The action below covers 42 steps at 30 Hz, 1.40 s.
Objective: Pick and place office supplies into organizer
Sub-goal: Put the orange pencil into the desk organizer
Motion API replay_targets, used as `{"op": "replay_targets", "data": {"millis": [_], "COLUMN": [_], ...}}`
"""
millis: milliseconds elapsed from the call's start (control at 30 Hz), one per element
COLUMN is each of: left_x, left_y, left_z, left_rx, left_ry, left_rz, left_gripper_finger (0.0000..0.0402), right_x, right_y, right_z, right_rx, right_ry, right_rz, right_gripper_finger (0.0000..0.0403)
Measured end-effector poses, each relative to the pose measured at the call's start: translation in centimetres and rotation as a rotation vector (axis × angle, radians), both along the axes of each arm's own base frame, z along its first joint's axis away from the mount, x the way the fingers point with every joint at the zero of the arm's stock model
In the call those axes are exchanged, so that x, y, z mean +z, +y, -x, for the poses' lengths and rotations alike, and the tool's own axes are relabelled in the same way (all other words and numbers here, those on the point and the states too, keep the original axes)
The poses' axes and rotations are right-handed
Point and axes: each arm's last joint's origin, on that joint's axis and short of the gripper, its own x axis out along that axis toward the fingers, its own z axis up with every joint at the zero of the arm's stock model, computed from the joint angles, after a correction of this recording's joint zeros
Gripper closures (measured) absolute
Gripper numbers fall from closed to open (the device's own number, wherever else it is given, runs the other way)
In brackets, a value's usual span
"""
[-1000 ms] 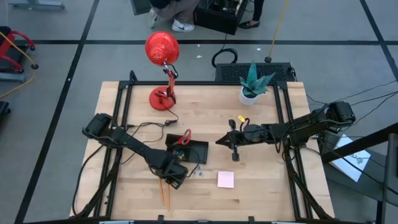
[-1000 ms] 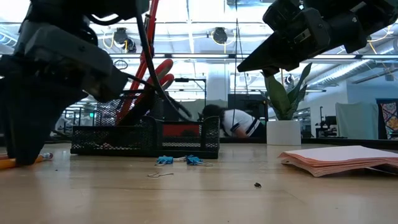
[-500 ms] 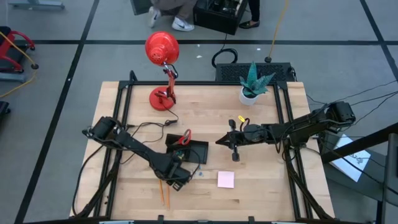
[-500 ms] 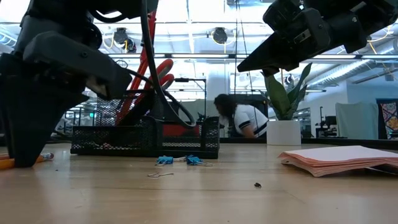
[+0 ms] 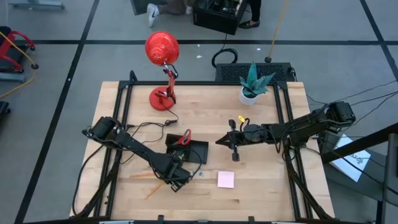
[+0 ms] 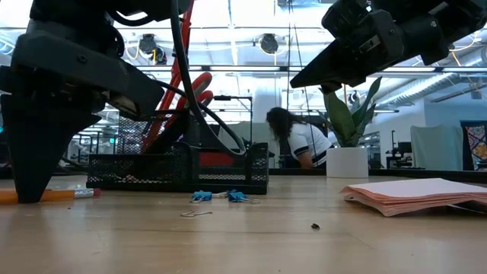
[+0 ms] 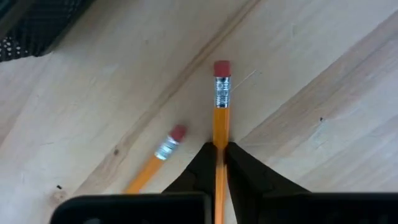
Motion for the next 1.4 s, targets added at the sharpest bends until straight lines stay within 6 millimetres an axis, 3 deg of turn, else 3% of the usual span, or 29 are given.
{"op": "replay_targets", "data": {"millis": [200,367,600,800,933,1167,1300,1400], "left_x": [1.1,3.0,6.8,11.9,16.5,23.7,25.6,25.0], "left_y": [-0.7,-1.8,-3.4,-4.5,-3.8,-0.1,1.6,2.8], "left_z": [-0.5,-2.6,-4.4,-5.2,-4.0,0.6,2.0,2.1], "left_rx": [-0.100,-0.207,-0.355,-0.552,-0.645,-0.663,-0.658,-0.678], "left_ry": [-0.059,-0.214,-0.376,-0.563,-0.689,-0.779,-0.793,-0.758], "left_rz": [-0.042,-0.104,-0.128,-0.206,-0.325,-0.630,-0.722,-0.748], "left_gripper_finger": [0.0394,0.0384,0.0389,0.0392,0.0396,0.0375,0.0386,0.0396], "right_x": [0.1,0.1,0.1,0.1,0.0,0.0,0.1,0.1], "right_y": [0.0,0.0,0.0,0.0,0.0,0.0,0.0,0.0], "right_z": [0.0,0.0,0.0,0.0,0.0,0.0,0.0,0.0], "right_rx": [0.000,0.000,-0.001,-0.002,-0.002,-0.004,-0.004,-0.004], "right_ry": [-0.006,-0.006,-0.010,-0.006,-0.005,-0.004,-0.005,-0.005], "right_rz": [-0.001,-0.001,-0.004,-0.005,-0.005,-0.012,-0.012,-0.012], "right_gripper_finger": [0.0399,0.0399,0.0399,0.0399,0.0399,0.0399,0.0399,0.0399]}}
